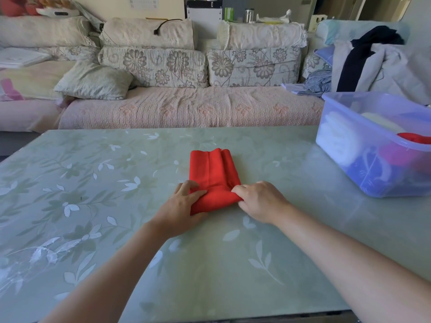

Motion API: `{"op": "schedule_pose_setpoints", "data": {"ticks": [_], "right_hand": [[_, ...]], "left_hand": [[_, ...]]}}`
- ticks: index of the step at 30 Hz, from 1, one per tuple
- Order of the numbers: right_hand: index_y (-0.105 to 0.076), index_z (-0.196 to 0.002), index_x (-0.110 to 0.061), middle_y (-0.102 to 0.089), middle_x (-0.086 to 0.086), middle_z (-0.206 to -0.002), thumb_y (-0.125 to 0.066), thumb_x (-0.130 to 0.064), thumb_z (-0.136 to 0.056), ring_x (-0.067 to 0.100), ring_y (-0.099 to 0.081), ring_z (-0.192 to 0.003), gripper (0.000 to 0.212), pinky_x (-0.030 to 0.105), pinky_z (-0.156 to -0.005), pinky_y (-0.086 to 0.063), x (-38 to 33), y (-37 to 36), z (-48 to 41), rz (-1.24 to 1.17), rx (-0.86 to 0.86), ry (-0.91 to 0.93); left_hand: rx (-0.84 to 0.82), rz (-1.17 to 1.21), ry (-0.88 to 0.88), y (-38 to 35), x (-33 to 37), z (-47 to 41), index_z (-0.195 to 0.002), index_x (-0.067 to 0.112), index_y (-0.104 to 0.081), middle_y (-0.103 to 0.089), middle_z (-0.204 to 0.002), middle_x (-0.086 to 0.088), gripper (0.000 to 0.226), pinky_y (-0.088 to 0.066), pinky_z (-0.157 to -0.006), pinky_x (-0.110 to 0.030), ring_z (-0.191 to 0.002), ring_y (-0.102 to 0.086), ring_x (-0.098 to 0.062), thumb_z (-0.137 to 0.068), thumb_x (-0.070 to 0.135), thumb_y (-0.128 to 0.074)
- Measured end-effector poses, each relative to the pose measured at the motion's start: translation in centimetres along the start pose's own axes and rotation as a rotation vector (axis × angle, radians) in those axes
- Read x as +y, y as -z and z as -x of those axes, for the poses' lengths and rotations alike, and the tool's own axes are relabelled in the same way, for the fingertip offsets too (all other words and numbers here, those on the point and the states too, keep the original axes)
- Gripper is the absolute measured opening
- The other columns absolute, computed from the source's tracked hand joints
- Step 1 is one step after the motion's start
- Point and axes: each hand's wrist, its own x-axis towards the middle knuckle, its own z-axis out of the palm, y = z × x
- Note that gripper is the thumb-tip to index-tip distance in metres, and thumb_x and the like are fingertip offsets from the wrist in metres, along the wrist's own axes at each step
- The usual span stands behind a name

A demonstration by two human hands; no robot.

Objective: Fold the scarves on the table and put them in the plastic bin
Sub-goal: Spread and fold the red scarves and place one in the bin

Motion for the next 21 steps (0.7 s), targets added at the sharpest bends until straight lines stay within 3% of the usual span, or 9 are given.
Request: {"op": "schedule_pose_setpoints", "data": {"ticks": [3, 5, 9, 11, 14, 16, 18, 21], "right_hand": [[-0.058, -0.101, -0.017, -0.069, 0.005, -0.092, -0.048, -0.029, -0.093, 0.032, -0.062, -0.085, 0.017, 0.037, -0.071, -0.045, -0.1, 1.2, 0.9, -0.152, -0.039, -0.12], [-0.051, -0.086, -0.017, -0.067, 0.007, -0.084, -0.05, -0.032, -0.094, 0.032, -0.061, -0.08, 0.017, 0.038, -0.068, -0.046, 0.0, 1.9, 1.4, -0.311, -0.081, -0.249], [-0.051, -0.078, -0.015, -0.06, 0.0, -0.064, -0.054, -0.038, -0.094, 0.02, -0.062, -0.059, 0.028, 0.036, -0.063, -0.051, 0.0, 2.1, 1.9, -0.608, -0.106, -0.477], [-0.054, -0.082, -0.024, -0.06, -0.006, -0.07, -0.056, -0.043, -0.096, 0.017, -0.061, -0.066, 0.023, 0.033, -0.065, -0.047, 0.0, 1.7, 1.8, -0.644, -0.087, -0.538], [-0.057, -0.106, -0.029, -0.064, -0.006, -0.091, -0.053, -0.053, -0.095, 0.021, -0.063, -0.088, 0.027, 0.033, -0.075, -0.048, -0.2, 1.4, 1.4, -0.494, -0.073, -0.577], [-0.053, -0.116, -0.026, -0.067, -0.004, -0.098, -0.05, -0.055, -0.096, 0.023, -0.065, -0.093, 0.036, 0.033, -0.071, -0.045, -0.4, 1.1, 1.1, -0.221, -0.039, -0.493], [-0.053, -0.121, -0.025, -0.064, -0.003, -0.111, -0.055, -0.052, -0.094, 0.023, -0.065, -0.1, 0.039, 0.033, -0.073, -0.047, -0.5, 0.7, 0.7, -0.114, 0.065, -0.394], [-0.062, -0.115, -0.022, -0.052, 0.002, -0.127, -0.07, -0.026, -0.086, 0.026, -0.061, -0.106, 0.03, 0.037, -0.075, -0.052, 0.3, 0.0, -0.4, -0.118, 0.203, -0.181]], "left_hand": [[0.066, 0.08, 0.024, 0.6, 1.1, 0.5, -0.121, 0.023, -0.061, -0.056, -0.107, 0.007, 0.039, -0.048, -0.088, -0.034, -0.098, -0.051, -0.013, -0.085, 0.037, -0.067], [0.121, 0.142, 0.111, 1.2, 1.8, 0.7, -0.111, 0.023, -0.06, -0.061, -0.091, 0.007, 0.029, -0.047, -0.077, -0.032, -0.083, -0.053, -0.013, -0.088, 0.04, -0.066], [0.143, 0.227, 0.333, 1.9, 3.3, 0.5, -0.096, 0.021, -0.059, -0.063, -0.078, 0.003, 0.028, -0.043, -0.063, -0.028, -0.075, -0.058, -0.016, -0.087, 0.047, -0.065], [0.125, 0.254, 0.445, 1.7, 3.6, 0.0, -0.094, 0.02, -0.06, -0.062, -0.079, 0.003, 0.031, -0.039, -0.057, -0.024, -0.074, -0.058, -0.017, -0.088, 0.05, -0.063], [0.127, 0.266, 0.564, 0.9, 3.4, -0.6, -0.104, 0.018, -0.06, -0.06, -0.1, 0.0, 0.037, -0.037, -0.062, -0.021, -0.082, -0.054, -0.015, -0.087, 0.05, -0.064], [0.161, 0.254, 0.522, 0.2, 2.9, -0.9, -0.12, 0.019, -0.057, -0.051, -0.119, -0.002, 0.04, -0.039, -0.083, -0.024, -0.1, -0.051, -0.017, -0.087, 0.04, -0.068], [0.179, 0.148, 0.331, -0.1, 2.9, -1.2, -0.131, 0.023, -0.054, -0.046, -0.135, -0.001, 0.043, -0.037, -0.1, -0.031, -0.121, -0.043, -0.023, -0.089, 0.023, -0.065], [0.164, -0.082, 0.004, -0.4, 3.1, -1.3, -0.13, 0.026, -0.061, -0.056, -0.136, 0.004, 0.044, -0.038, -0.101, -0.036, -0.125, -0.051, -0.022, -0.091, 0.017, -0.043]]}}
